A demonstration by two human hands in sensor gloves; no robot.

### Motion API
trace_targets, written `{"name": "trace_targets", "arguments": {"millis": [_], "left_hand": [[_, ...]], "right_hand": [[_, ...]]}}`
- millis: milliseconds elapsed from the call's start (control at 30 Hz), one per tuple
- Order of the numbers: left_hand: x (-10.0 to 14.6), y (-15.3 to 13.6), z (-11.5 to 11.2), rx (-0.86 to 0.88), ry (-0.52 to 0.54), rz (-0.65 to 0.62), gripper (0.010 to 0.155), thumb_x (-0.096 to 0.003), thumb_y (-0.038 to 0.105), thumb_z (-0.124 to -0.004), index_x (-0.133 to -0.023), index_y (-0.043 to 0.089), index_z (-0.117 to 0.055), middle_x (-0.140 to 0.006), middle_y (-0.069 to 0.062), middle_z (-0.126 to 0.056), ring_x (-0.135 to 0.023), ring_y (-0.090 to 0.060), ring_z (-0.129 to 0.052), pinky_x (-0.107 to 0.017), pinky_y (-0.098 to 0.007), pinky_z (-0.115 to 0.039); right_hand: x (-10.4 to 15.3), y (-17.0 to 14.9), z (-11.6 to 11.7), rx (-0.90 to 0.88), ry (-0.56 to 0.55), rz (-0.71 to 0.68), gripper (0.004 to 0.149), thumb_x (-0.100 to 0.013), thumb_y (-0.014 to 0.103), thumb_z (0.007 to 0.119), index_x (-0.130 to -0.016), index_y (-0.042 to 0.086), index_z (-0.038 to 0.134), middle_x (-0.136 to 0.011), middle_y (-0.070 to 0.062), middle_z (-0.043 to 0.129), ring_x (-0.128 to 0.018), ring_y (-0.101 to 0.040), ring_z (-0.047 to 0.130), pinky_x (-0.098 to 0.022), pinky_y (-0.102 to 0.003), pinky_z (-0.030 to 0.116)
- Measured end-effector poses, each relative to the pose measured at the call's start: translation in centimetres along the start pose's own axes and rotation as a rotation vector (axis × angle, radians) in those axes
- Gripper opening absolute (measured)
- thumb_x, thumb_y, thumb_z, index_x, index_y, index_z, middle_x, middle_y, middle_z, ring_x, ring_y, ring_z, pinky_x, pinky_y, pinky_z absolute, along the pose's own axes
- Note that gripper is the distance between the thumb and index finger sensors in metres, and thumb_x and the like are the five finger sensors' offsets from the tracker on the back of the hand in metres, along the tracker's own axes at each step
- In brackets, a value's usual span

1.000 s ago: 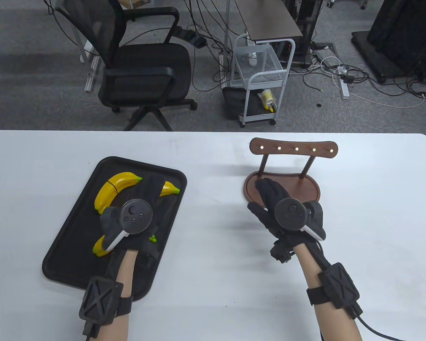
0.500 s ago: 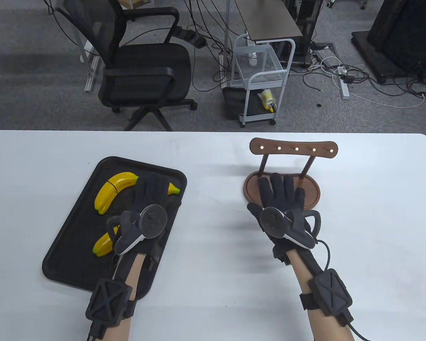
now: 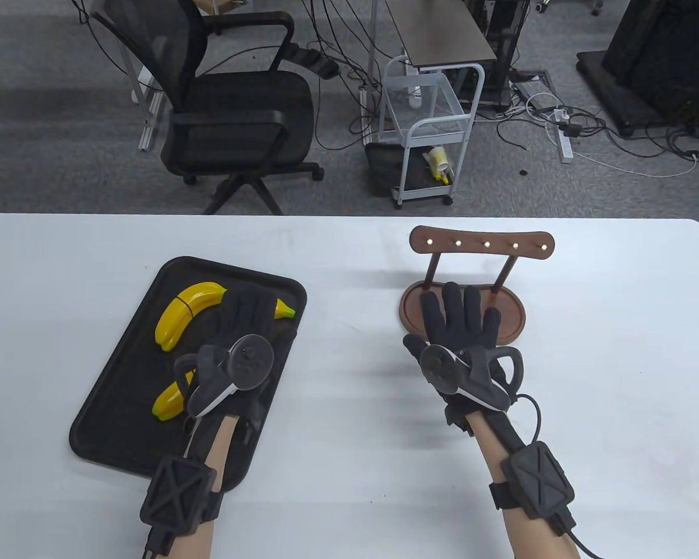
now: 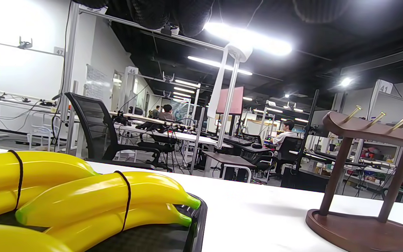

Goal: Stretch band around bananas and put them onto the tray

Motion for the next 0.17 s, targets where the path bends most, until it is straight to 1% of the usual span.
{"name": "trace_targets", "arguments": {"millis": [167], "left_hand": [[0.01, 0.04, -0.01, -0.003, -0.003, -0.001, 0.067, -0.0611, 0.059, -0.051, -0.119, 0.026, -0.041, -0.130, -0.012, -0.038, -0.120, -0.047, -0.040, -0.077, -0.072, -0.038]], "right_hand": [[0.01, 0.10, 0.17, -0.001, 0.010, -0.002, 0.076, -0.059, 0.058, 0.032, -0.120, 0.013, 0.025, -0.122, -0.029, 0.024, -0.106, -0.059, 0.022, -0.064, -0.080, 0.038]]}}
Point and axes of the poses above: the tracker on the back of each hand, its own y axis roughly to the thumb side, its own x axis roughly from the fingertips to the wrist, z = x × y, the point moved 1 cm from there along -x, roughly from the wrist to the fingertips
